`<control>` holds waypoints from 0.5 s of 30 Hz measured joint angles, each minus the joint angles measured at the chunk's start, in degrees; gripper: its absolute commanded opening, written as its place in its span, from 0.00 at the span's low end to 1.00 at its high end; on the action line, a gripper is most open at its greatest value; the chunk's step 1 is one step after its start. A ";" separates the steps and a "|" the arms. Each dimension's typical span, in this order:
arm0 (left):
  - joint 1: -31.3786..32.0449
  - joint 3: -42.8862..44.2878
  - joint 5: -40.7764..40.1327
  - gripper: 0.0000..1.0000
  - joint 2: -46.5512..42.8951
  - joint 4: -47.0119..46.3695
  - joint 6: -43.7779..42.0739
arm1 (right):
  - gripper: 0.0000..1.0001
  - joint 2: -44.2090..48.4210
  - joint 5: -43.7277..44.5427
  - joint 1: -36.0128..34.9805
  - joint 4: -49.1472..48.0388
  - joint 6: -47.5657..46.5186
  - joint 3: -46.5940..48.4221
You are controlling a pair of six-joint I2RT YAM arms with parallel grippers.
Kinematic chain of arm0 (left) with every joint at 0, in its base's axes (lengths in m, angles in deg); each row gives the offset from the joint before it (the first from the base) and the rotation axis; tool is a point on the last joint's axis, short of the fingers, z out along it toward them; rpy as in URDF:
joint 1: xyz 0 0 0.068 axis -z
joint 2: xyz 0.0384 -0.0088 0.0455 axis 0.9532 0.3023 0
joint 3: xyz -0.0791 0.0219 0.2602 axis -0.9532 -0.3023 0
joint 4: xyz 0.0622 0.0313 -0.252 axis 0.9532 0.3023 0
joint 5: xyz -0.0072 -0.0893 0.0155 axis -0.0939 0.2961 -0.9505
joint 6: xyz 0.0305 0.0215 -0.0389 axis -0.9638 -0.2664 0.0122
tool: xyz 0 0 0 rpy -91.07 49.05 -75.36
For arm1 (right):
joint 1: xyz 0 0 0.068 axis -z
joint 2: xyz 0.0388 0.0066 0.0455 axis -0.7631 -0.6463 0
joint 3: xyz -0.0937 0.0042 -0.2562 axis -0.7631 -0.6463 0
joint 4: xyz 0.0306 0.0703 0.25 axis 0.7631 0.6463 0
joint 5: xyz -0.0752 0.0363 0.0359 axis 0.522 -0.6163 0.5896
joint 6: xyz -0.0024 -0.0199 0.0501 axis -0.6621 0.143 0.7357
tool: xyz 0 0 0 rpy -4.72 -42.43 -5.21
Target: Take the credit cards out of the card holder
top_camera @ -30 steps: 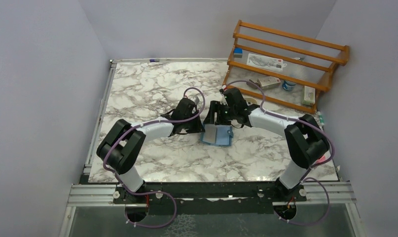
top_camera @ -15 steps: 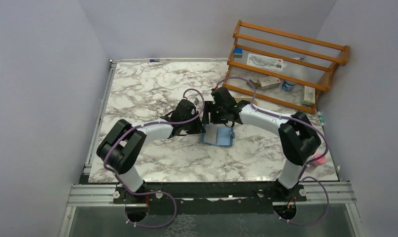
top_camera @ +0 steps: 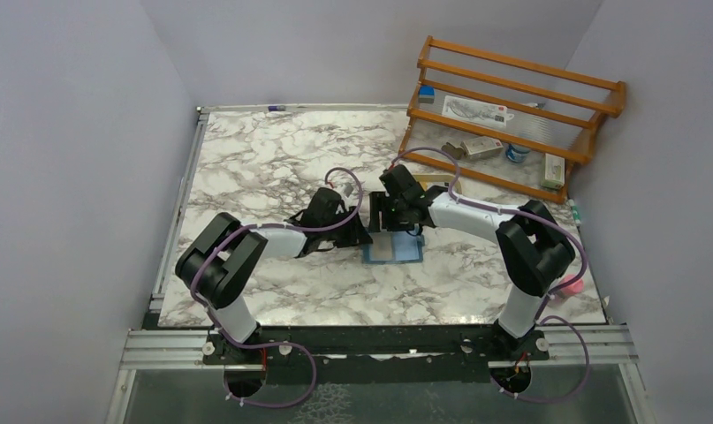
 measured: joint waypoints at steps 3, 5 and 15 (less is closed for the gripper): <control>-0.39 -1.27 1.46 0.33 0.52 -3.58 0.79 | 0.69 0.00 0.00 0.00 0.02 0.22 -0.28; -0.55 -1.79 2.01 0.25 0.87 -5.25 1.09 | 0.69 0.02 0.00 0.00 0.00 0.24 -0.28; -1.16 -3.54 3.32 0.12 1.86 -8.79 2.36 | 0.69 0.02 -0.02 0.00 -0.02 0.44 -0.35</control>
